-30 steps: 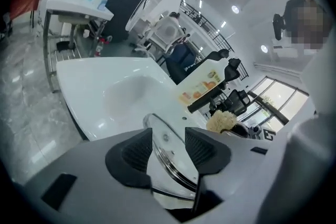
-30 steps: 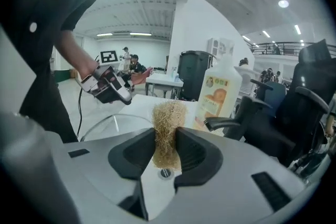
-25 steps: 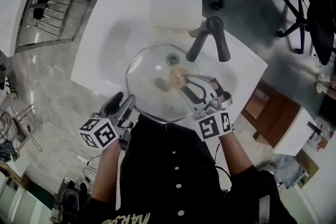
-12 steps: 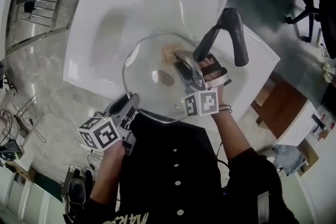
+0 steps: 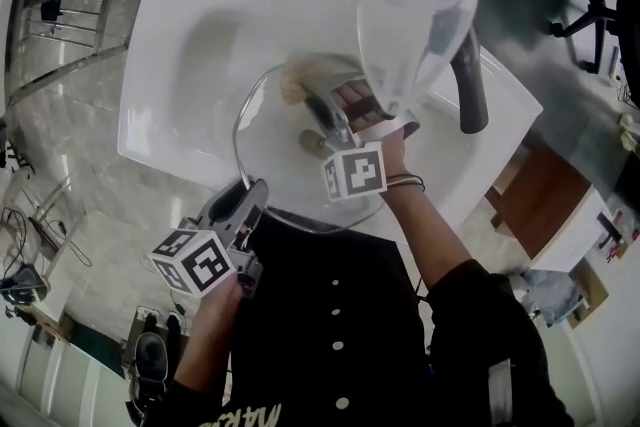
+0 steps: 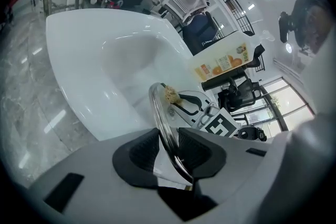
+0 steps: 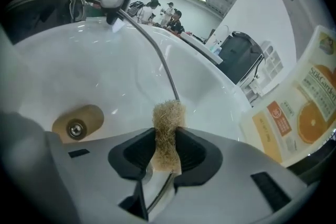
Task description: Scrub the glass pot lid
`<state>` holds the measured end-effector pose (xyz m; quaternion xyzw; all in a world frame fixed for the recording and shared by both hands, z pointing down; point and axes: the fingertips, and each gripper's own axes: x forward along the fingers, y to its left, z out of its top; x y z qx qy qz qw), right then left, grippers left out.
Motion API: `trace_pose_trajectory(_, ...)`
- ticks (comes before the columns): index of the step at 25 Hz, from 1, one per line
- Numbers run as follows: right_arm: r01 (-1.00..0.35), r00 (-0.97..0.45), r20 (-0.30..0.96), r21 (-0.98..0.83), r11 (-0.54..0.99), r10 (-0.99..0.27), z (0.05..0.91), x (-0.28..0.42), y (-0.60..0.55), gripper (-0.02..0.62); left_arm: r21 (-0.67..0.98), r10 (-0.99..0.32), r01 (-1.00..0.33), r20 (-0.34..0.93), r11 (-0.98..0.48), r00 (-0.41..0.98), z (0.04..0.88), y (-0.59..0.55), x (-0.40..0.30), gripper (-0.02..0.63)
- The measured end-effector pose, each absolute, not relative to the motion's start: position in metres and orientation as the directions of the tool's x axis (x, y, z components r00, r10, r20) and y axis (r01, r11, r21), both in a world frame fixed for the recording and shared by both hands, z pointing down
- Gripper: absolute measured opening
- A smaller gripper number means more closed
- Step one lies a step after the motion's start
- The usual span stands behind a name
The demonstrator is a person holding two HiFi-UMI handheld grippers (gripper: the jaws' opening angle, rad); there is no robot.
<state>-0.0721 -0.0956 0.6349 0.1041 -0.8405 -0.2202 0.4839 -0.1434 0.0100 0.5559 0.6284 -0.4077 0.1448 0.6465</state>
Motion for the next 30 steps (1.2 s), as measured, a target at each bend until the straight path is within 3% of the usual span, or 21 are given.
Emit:
trace_pose_trajectory(13,0.068,-0.44,0.832,0.404,0.912,-0.337,0.643,-0.033,-0.086,0.127,0.671,-0.358,-0.724,0.723,0.16,0.591,0.556,0.008,-0.143,0.133)
trace_pose_trajectory(30,0.233,-0.306,0.932,0.271,0.934,-0.193,0.647,0.04,-0.036,0.127,0.662,-0.355,-0.737,0.727,0.136,0.588,0.554,0.006,-0.146,0.137)
